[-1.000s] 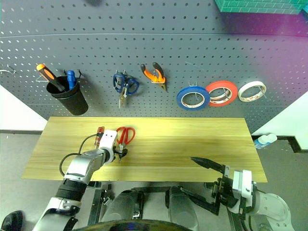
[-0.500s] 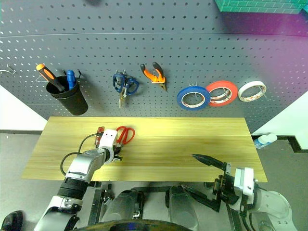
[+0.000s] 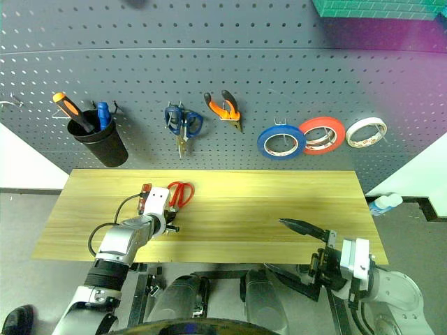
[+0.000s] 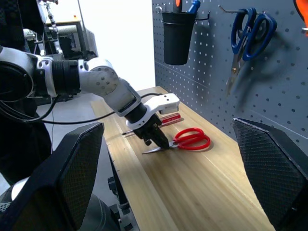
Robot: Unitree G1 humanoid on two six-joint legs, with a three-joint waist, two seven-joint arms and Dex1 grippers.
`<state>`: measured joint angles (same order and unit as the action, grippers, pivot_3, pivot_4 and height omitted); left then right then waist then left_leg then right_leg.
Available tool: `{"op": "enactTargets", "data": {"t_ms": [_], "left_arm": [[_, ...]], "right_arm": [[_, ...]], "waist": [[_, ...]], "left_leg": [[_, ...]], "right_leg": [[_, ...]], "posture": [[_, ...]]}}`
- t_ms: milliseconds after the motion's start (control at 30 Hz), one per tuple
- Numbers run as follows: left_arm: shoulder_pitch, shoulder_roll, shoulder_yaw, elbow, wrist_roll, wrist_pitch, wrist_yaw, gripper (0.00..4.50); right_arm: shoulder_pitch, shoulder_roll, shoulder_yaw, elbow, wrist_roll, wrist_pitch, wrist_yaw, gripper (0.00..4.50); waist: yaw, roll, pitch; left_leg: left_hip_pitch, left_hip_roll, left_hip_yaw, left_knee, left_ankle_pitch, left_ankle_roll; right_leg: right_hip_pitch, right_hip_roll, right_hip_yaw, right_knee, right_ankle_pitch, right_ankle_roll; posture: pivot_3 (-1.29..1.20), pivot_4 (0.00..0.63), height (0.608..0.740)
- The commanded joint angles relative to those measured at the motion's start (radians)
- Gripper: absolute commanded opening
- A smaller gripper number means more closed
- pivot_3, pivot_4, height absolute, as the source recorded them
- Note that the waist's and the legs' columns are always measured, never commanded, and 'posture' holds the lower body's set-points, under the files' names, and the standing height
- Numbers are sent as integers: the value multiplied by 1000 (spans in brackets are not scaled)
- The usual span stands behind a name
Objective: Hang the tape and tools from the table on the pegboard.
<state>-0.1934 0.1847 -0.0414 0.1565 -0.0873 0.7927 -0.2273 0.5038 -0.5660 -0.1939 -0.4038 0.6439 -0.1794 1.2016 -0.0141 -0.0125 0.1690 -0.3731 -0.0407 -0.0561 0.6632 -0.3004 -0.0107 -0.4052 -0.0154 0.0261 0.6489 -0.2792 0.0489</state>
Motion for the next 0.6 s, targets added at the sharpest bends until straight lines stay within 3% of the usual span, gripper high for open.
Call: {"op": "enactTargets", "data": {"t_ms": [33,300,600], "left_arm": [[41,15,-20,-83,-11,-66,-48,245],[207,89,-37,-214,64,-334,-54,245],[345,182,-47,-227,117,-646,-107,245]], "right_arm": [[-10,0,-16,8,17,3,1,4500],[-62,19,20,61,3,-6,12,4500],[-64,27,33,5,55,18,29,4500]], "waist": [[0,0,0],[0,0,0],[3,3,-3]], "left_leg": [[0,0,0,0,0,0],[0,0,0,0,0,0],[-1,0,1,0,0,0]], "right_leg": [[0,0,0,0,0,0],[0,0,0,0,0,-1],[0,-1,0,-1,0,-1]], "posture": [[-120,159,734],[-108,139,734],[-99,105,734]]}}
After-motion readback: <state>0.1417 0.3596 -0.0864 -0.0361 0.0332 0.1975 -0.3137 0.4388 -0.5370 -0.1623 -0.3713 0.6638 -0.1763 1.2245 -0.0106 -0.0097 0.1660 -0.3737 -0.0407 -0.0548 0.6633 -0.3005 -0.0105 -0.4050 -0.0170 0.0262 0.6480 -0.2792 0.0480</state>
